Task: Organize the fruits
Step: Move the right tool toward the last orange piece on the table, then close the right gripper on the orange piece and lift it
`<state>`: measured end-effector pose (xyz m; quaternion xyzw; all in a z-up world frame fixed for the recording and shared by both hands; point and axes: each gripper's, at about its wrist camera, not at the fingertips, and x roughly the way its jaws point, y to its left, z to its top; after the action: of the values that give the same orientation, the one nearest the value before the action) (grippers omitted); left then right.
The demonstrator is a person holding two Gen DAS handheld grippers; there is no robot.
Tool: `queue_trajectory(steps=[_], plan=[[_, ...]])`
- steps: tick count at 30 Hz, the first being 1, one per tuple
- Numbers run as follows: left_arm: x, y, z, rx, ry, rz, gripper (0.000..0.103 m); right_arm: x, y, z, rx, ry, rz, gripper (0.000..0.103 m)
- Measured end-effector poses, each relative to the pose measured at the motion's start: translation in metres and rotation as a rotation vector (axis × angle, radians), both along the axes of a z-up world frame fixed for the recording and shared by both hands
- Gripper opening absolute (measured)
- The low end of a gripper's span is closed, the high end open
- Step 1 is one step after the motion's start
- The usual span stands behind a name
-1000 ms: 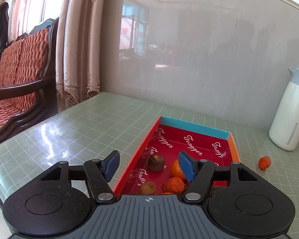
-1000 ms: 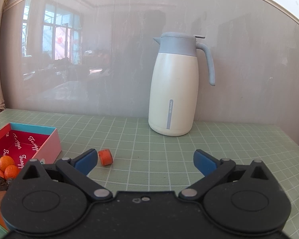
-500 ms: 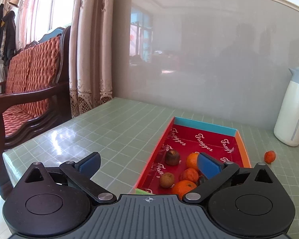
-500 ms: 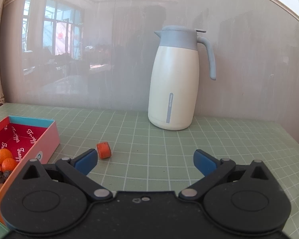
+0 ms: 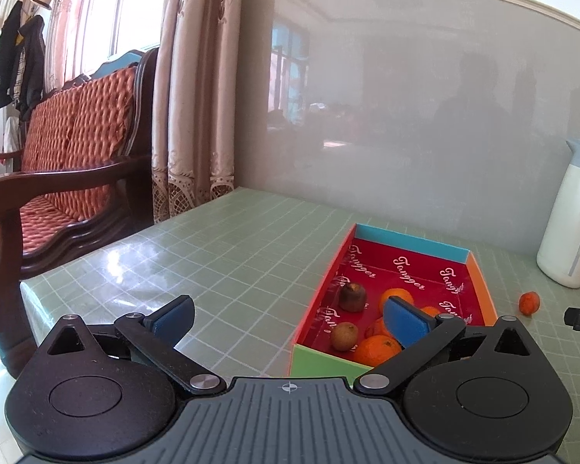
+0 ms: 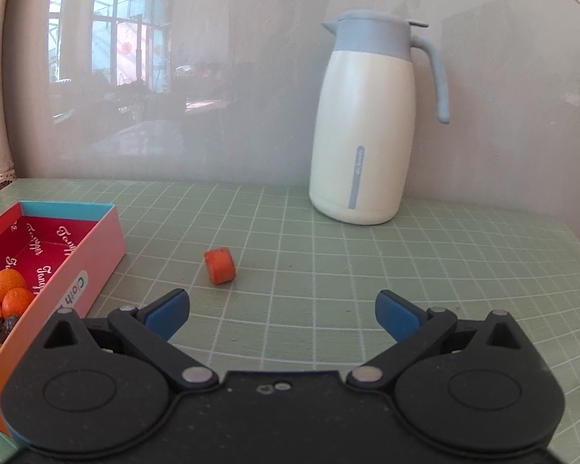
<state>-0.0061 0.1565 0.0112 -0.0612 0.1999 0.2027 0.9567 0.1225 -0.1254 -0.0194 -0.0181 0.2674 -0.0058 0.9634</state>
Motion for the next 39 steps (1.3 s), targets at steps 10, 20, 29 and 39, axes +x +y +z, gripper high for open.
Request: queue_trajectory(steps=[10,20,29,39], plan=[[-0.005,0.016,-0.004,0.025,0.002,0.055,0.103,0.029,0.024,-0.011,-0.009,0.051,0.056,0.103],[-0.013,0.033,-0.007,0.037,0.009,0.097,0.103,0.059,0.032,-0.024,-0.034,0.098,0.061,0.100],[-0.013,0.036,-0.009,0.041,0.019,0.102,0.103,0.090,0.023,-0.032,-0.009,0.146,0.089,0.077],[-0.008,0.032,-0.009,0.037,0.028,0.089,0.103,0.101,0.028,-0.033,0.002,0.148,0.151,0.033]])
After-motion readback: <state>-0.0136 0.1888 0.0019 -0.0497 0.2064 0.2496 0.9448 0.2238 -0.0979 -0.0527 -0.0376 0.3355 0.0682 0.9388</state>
